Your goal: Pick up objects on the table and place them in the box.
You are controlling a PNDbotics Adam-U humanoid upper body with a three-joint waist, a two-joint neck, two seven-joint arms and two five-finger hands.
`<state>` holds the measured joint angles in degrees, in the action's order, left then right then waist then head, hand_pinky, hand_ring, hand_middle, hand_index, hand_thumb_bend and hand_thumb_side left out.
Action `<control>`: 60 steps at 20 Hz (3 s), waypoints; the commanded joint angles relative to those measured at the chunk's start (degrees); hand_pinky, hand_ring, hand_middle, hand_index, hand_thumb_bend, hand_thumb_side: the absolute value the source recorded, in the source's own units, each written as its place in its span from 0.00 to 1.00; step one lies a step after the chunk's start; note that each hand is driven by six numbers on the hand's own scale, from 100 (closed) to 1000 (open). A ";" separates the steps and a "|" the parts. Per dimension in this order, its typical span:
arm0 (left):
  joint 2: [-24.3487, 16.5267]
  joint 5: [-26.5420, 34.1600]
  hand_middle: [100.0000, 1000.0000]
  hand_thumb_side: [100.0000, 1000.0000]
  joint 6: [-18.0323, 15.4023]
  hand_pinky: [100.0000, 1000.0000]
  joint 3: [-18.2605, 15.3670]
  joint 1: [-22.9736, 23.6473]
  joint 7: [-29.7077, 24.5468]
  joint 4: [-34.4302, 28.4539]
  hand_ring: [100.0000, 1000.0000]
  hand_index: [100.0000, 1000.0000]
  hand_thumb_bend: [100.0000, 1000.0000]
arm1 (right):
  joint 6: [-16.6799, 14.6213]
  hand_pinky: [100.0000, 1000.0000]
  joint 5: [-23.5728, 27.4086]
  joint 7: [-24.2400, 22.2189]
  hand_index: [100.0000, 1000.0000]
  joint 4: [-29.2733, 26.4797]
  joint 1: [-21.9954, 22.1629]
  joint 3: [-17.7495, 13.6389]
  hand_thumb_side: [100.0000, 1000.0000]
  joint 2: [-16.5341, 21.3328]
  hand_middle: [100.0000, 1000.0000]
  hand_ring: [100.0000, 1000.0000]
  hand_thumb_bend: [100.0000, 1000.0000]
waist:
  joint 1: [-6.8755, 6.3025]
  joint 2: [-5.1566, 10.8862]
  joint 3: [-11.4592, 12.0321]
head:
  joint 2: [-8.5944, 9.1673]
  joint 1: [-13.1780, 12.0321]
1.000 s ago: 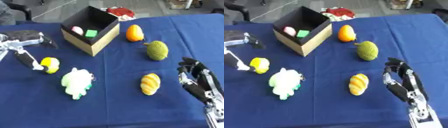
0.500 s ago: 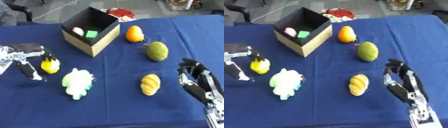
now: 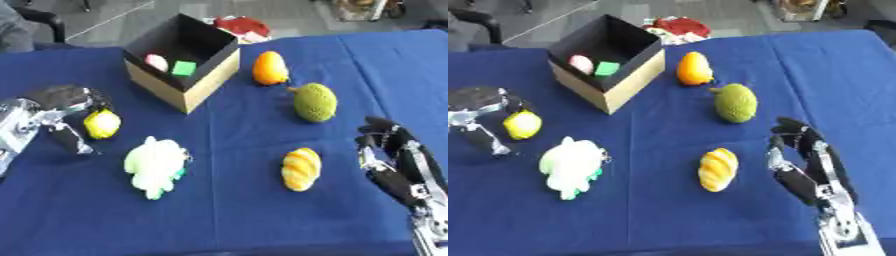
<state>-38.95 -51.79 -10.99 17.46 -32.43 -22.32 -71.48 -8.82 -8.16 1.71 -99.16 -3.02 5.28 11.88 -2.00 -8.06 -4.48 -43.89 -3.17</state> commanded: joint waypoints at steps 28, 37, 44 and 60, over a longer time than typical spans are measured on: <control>13.74 -14.18 0.35 0.00 4.99 0.59 -5.65 -24.59 16.37 14.76 0.41 0.54 0.16 | -0.08 0.81 0.59 -1.04 0.80 -0.34 -0.45 0.43 0.14 0.19 0.63 0.63 0.00 | 0.92 1.82 -0.80 | -0.22 -0.49; 19.14 -21.45 0.60 0.34 5.59 0.72 -9.85 -26.95 23.48 22.39 0.62 0.85 0.81 | -0.09 0.81 0.82 -1.23 0.80 -0.30 -0.47 0.50 0.14 -0.06 0.63 0.63 0.00 | 1.02 1.69 -1.48 | -0.22 -0.82; 15.74 -8.26 0.58 0.29 7.43 0.71 -11.19 -25.43 25.18 14.96 0.58 0.81 0.69 | -0.19 0.81 0.56 -1.29 0.80 -0.41 -0.56 0.27 0.13 0.05 0.64 0.63 0.00 | 0.98 1.72 -0.74 | -0.22 -0.34; -2.06 32.08 0.58 0.26 5.93 0.73 -12.51 4.18 4.82 -27.25 0.59 0.80 0.56 | -0.13 0.81 -1.20 -1.64 0.80 -0.97 -3.07 -0.07 0.11 1.67 0.64 0.63 0.00 | 0.49 1.91 1.57 | -0.22 1.66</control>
<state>-37.81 -19.96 -4.28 5.34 -27.75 -14.90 -95.86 -8.82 -8.98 0.25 -98.85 -5.55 5.61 12.45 -1.91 -7.62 -3.00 -43.89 -1.73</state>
